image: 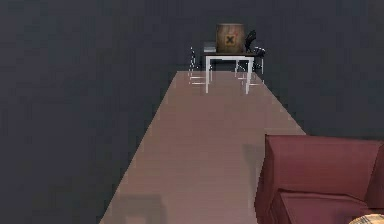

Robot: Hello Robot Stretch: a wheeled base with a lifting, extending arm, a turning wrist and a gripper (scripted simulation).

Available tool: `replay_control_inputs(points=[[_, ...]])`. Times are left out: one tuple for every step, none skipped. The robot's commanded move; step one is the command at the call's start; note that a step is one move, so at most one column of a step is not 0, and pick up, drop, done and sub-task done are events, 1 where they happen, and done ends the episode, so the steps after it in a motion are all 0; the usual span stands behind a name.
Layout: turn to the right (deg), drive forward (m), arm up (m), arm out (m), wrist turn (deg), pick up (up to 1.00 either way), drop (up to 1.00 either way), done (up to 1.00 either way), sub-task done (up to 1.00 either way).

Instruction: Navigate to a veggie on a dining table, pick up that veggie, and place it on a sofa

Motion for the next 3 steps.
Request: replay_control_inputs(points=[[0.0, 0.00, 0.00, 0.00, 45.0, 0.00, 0.00, 0.00, 0.00], [0.0, 0.00, 0.00, 0.00, 33.0, 0.00, 0.00, 0.00, 0.00], [0.0, 0.00, -0.30, 0.00, 0.0, 0.00, 0.00, 0.00, 0.00]])
